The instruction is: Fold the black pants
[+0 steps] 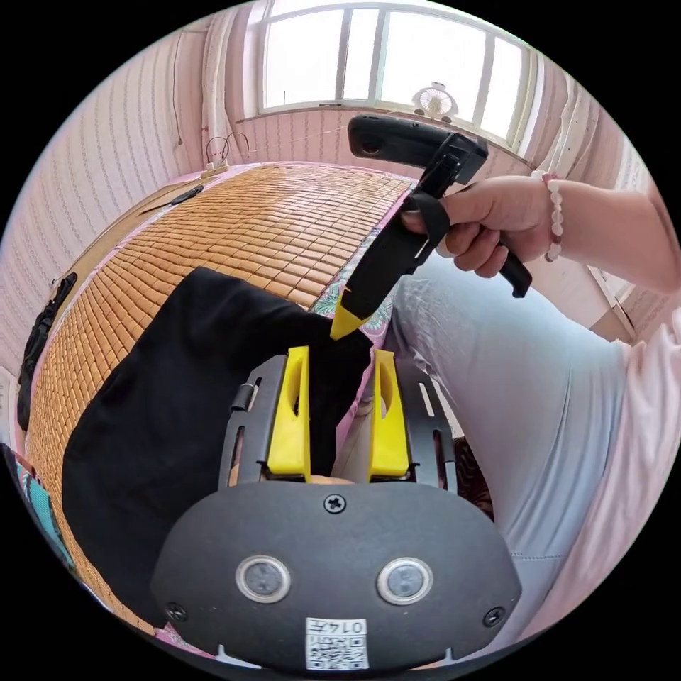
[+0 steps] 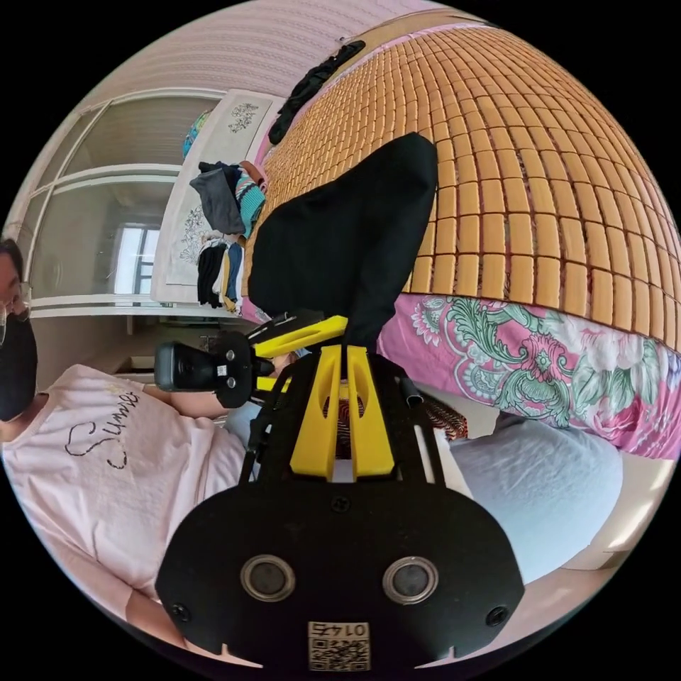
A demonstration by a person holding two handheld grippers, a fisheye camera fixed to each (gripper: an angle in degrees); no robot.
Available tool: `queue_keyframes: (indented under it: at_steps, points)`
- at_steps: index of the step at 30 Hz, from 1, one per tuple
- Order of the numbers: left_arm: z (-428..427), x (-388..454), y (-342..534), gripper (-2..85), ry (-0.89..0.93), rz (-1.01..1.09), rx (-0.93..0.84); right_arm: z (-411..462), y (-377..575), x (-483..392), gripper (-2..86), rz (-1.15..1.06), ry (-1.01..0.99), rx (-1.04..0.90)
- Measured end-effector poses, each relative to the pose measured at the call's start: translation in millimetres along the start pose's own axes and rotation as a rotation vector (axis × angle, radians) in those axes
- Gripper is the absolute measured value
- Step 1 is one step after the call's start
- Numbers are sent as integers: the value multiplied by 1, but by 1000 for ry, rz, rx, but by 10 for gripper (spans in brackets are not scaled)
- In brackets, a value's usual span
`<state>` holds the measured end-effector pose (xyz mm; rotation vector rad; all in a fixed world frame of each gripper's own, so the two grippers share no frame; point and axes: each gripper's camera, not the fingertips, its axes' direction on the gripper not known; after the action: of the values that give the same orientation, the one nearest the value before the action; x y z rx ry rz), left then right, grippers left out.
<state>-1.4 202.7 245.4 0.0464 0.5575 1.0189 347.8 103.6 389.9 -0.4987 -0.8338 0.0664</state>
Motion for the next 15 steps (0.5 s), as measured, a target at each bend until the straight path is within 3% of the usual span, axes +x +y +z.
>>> queue_keyframes:
  at_steps: [3,6,11,15]
  points:
    - [-4,-3,0,83,-13,-13,-39,-1,-4,-1,6,-48,38,-18]
    - [-22,-14,9,83,-3,-76,-2,-7,-4,11,5,-42,-65,2]
    - [-46,-20,18,131,24,-119,85,-18,3,24,6,-21,-120,27]
    - [-26,-13,16,157,-47,-120,23,-26,6,22,9,-34,-160,74]
